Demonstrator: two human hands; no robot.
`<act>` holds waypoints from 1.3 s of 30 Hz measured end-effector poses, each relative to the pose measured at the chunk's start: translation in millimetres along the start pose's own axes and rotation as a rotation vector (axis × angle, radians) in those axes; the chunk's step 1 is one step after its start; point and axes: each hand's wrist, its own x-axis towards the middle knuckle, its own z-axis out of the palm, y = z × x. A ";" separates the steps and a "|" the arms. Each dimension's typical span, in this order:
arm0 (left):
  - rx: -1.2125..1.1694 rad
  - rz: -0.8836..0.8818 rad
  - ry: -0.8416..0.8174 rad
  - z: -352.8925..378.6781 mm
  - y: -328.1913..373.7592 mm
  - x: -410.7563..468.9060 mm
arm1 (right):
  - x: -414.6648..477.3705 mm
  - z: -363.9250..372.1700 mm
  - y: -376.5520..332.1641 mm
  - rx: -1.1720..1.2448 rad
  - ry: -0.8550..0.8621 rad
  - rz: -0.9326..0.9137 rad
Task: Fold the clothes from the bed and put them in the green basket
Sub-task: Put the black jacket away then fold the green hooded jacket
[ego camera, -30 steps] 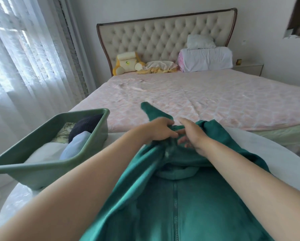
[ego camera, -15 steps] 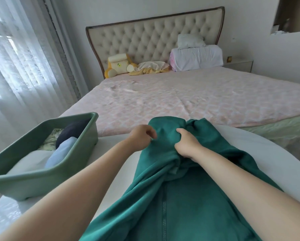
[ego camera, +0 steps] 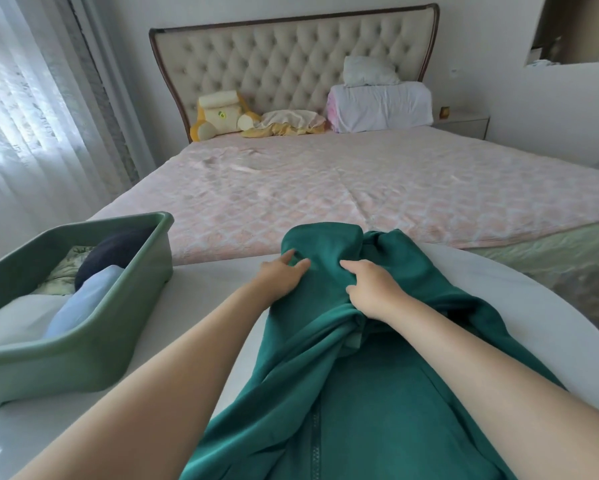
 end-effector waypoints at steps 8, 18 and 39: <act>-0.107 0.106 0.131 -11.7 -8.6 15.7 | 11.9 13.9 -0.1 0.165 0.106 -0.061; 0.442 -0.066 0.210 -59.4 -51.2 50.9 | 74.7 53.7 -55.0 0.140 -0.001 -0.094; 0.506 0.011 0.100 -54.2 -72.3 105.5 | 122.9 64.3 -54.0 -0.437 -0.326 -0.094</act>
